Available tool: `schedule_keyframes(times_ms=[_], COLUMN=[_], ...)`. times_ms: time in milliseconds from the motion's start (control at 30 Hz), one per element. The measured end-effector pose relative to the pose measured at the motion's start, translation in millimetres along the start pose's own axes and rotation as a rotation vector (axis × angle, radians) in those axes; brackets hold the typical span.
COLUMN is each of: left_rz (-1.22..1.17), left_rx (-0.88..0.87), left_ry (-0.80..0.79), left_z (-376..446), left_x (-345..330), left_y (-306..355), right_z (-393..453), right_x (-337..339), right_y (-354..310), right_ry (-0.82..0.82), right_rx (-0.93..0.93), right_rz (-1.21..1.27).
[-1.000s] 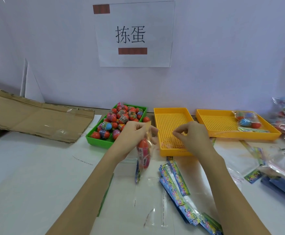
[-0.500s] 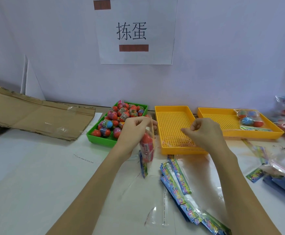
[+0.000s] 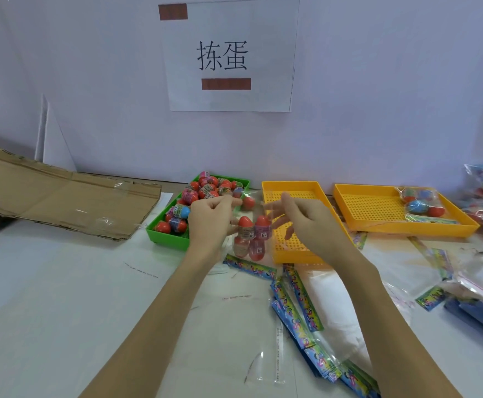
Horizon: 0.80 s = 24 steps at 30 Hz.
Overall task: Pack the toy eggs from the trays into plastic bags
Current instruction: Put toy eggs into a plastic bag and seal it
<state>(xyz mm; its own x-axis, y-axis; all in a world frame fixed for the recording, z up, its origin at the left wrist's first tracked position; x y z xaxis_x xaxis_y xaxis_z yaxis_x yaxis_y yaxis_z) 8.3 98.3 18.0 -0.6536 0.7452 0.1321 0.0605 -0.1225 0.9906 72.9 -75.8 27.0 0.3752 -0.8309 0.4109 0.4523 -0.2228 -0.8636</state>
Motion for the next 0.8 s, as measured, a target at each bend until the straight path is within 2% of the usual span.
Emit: schedule_keyframes(times_ms=[67, 167, 267, 367, 467, 533, 600, 700, 800], left_rz=[-0.046, -0.072, -0.065, -0.031, -0.021, -0.015, -0.019, -0.062, -0.124], left_rx=[0.061, 0.088, 0.075, 0.042, 0.028, 0.021, 0.017, 0.030, 0.052], left_ry=[-0.002, 0.000, -0.053, -0.112, -0.108, -0.094, -0.105, -0.194, -0.348], left_z=[2.5, 5.4, 6.6, 5.8, 4.2, 3.7, 4.3, 5.6, 5.8], left_x=[1.8, 3.9, 4.4, 4.1, 2.9, 2.1, 1.9, 2.4, 3.8], left_y=[-1.8, -4.4, -4.5, -4.3, -3.6, -4.2, -4.9, -3.7, -1.9], right_z=[-0.4, -1.9, 0.2, 2.4, 1.9, 1.1, 1.4, 2.5, 2.3], right_x=[-0.9, -2.4, -1.6, 1.0, 1.8, -1.7, -5.9, -6.2, -3.1], right_y=[-3.3, -1.5, 3.8, 10.3, 7.7, 6.9, 9.6, 16.4, 22.0], right_ry=[-0.042, -0.034, 0.108, 0.141, 0.060, 0.001, 0.032, 0.129, 0.142], right_rx=[-0.051, 0.040, 0.086, -0.011, -0.061, -0.041, -0.012, -0.026, -0.087], right_rz=[0.176, 0.022, -0.073, 0.104, 0.287, 0.199, 0.083, 0.068, 0.202])
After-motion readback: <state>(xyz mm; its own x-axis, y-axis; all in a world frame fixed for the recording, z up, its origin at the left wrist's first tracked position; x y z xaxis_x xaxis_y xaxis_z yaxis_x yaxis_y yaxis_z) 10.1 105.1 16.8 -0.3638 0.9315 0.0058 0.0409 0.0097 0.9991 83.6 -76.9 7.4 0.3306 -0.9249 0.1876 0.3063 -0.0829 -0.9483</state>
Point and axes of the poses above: each hand's wrist, its own z-axis towards the middle knuckle, its own x-axis out of the back of the hand, y = z × x, the point moved 2 cm from there along z, towards the middle knuckle, and after that the axes turned 8 degrees about z, right-handed, at the moved point
